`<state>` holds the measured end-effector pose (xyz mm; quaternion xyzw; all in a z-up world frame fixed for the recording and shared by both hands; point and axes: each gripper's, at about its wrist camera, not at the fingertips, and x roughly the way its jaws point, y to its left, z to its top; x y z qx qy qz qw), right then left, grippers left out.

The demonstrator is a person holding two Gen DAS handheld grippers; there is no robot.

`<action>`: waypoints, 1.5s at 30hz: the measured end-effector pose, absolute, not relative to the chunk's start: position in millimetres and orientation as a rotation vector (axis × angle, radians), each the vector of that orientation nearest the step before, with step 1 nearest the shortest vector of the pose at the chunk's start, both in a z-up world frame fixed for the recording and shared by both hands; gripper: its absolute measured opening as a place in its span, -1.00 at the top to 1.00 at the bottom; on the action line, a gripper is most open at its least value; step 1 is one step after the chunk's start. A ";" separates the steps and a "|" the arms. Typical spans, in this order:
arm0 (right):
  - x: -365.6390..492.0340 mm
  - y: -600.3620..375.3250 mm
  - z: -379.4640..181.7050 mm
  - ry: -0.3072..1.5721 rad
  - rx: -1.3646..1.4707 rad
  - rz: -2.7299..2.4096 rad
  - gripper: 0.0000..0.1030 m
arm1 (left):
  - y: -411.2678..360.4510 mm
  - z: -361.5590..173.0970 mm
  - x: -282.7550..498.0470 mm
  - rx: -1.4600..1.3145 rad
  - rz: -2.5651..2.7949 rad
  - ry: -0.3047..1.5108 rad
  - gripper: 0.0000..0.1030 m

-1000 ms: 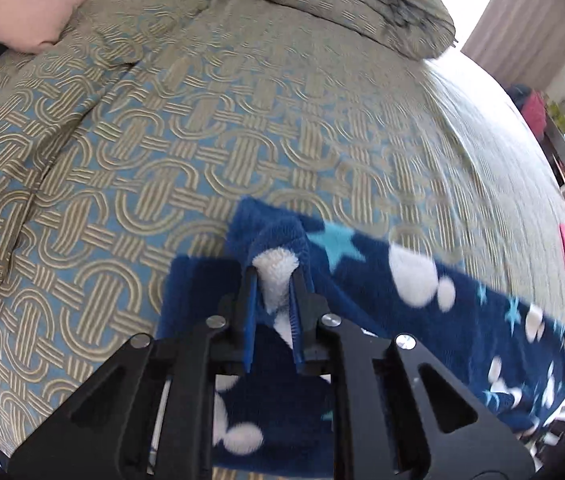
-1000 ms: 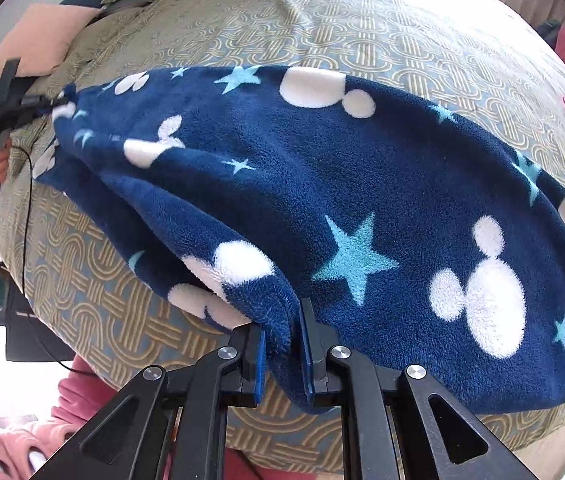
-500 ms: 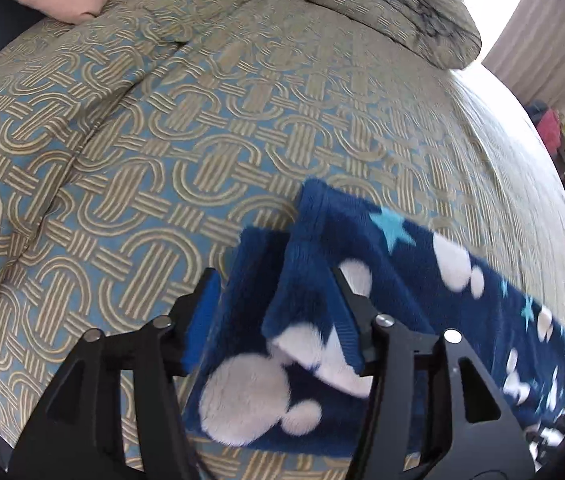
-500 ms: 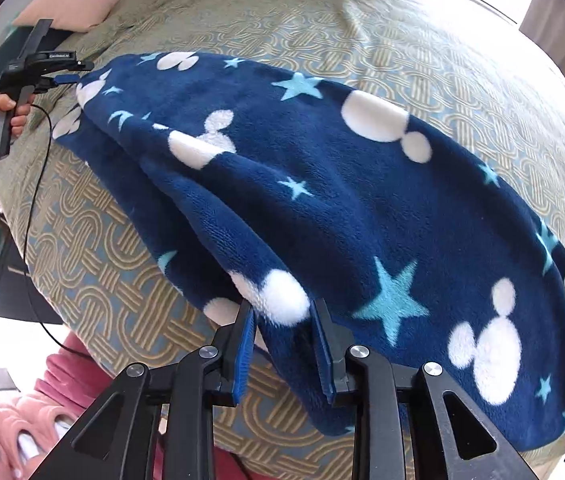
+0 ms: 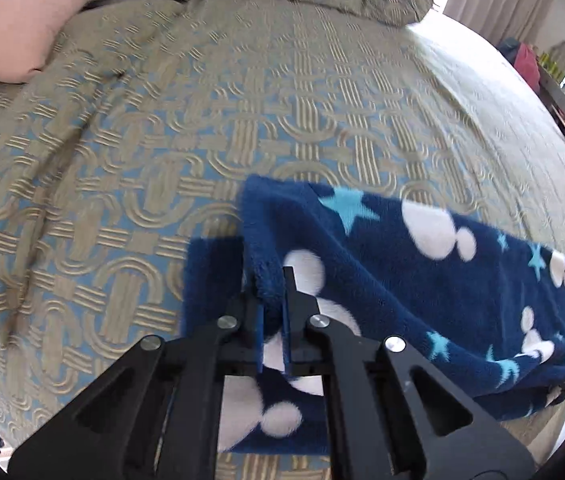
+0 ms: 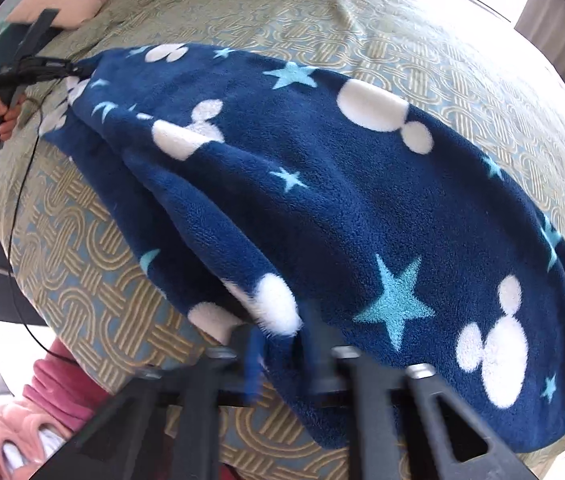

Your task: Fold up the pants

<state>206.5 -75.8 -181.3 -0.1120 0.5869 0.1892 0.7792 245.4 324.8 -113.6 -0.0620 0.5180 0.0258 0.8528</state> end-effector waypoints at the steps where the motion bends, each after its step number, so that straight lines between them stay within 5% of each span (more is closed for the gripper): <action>1: 203.9 -78.9 -173.5 1.247 -0.230 0.423 0.85 | 332.0 -103.3 241.1 -0.146 0.059 1.079 0.85; 6: 185.0 -92.8 -144.3 1.222 -0.217 0.535 0.85 | 353.4 -76.6 214.4 -0.105 0.105 1.071 0.80; 14: 177.6 -84.0 -174.1 1.323 -0.312 0.556 0.78 | 376.2 -165.7 209.5 -0.093 0.222 1.267 0.81; 19: 173.8 -82.5 -174.9 1.355 -0.352 0.609 0.46 | 380.2 -154.9 207.3 -0.153 0.204 1.205 0.74; 23: 196.2 -87.2 -155.8 1.292 -0.248 0.626 0.36 | 370.5 -133.6 219.3 -0.172 0.150 1.114 -0.24; 24: 203.6 -85.4 -153.4 1.272 -0.234 0.614 0.26 | 365.6 -132.2 225.8 -0.163 0.138 1.102 -0.29; 26: 223.1 -80.2 -150.5 1.221 -0.240 0.555 0.12 | 354.1 -137.2 242.7 -0.127 0.115 1.127 -0.29; 35: 320.7 -58.2 -196.5 1.223 -0.263 0.407 0.11 | 322.7 -167.2 269.5 -0.007 0.134 1.194 -0.25; 38: 336.9 -52.8 -205.3 1.244 -0.306 0.466 0.10 | 327.8 -163.9 268.2 -0.078 0.119 1.196 0.53; 41: 345.0 -41.9 -210.6 1.223 -0.390 0.487 0.13 | 328.7 -159.8 269.0 -0.063 0.144 1.178 0.64; 43: 350.4 -37.9 -214.8 1.248 -0.364 0.523 0.79 | 330.1 -157.5 269.0 -0.065 0.160 1.170 0.72; 45: 352.8 -33.3 -214.3 1.256 -0.366 0.555 0.93 | 331.4 -156.1 271.8 -0.064 0.173 1.162 0.74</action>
